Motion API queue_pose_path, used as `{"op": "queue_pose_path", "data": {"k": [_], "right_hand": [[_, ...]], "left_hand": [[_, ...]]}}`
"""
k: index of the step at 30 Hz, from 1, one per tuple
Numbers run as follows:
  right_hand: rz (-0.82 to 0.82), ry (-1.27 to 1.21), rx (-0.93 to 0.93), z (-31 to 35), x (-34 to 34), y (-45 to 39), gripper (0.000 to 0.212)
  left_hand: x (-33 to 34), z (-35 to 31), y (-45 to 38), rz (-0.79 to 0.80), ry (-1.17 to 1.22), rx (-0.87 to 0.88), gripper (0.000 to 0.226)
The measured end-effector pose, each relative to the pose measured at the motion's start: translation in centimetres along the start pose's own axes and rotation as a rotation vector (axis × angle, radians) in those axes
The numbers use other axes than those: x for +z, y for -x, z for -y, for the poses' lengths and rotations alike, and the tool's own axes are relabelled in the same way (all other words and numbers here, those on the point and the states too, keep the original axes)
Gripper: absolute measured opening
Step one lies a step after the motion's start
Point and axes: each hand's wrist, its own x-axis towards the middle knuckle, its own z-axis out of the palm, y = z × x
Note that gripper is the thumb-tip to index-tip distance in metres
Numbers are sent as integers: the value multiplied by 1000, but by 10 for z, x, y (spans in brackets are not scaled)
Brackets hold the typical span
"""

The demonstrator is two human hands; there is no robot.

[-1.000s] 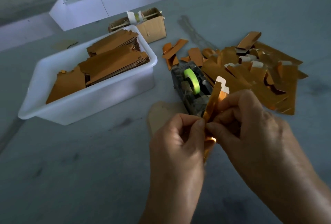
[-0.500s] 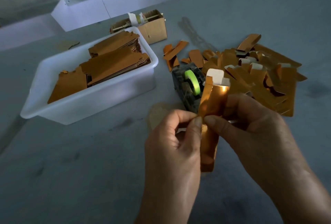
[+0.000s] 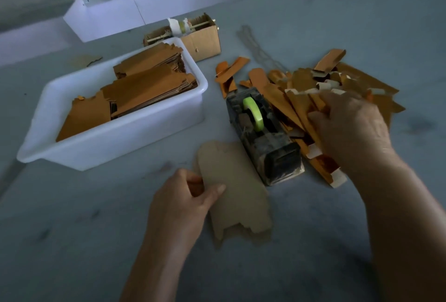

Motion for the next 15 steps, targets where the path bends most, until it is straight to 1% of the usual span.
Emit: {"op": "queue_pose_path", "data": {"k": [1, 3, 5, 6, 7, 9, 12, 13, 15], "right_hand": [[-18, 1, 12, 1, 1, 2, 25], [-173, -78, -7, 3, 0, 11, 31], [-352, -201, -84, 10, -3, 26, 28], [-399, -254, -139, 15, -4, 35, 23], [-407, -306, -196, 20, -4, 44, 19], [-338, -407, -273, 26, -1, 59, 18], [-266, -484, -270, 27, 5, 70, 17], [-262, -497, -264, 25, 6, 71, 16], [-270, -519, -248, 22, 5, 73, 14]], "left_hand": [[2, 1, -2, 21, 23, -14, 30], [5, 4, -8, 41, 94, -54, 29], [4, 6, -14, 57, 182, -95, 28], [4, 8, -16, 63, 218, -101, 25], [3, 9, -17, 66, 243, -94, 20], [1, 13, -19, 77, 284, -73, 15], [-8, 17, -17, 110, 328, -55, 20], [-12, 18, -15, 102, 315, -41, 21], [-20, 18, -11, 34, 254, 6, 19]]}}
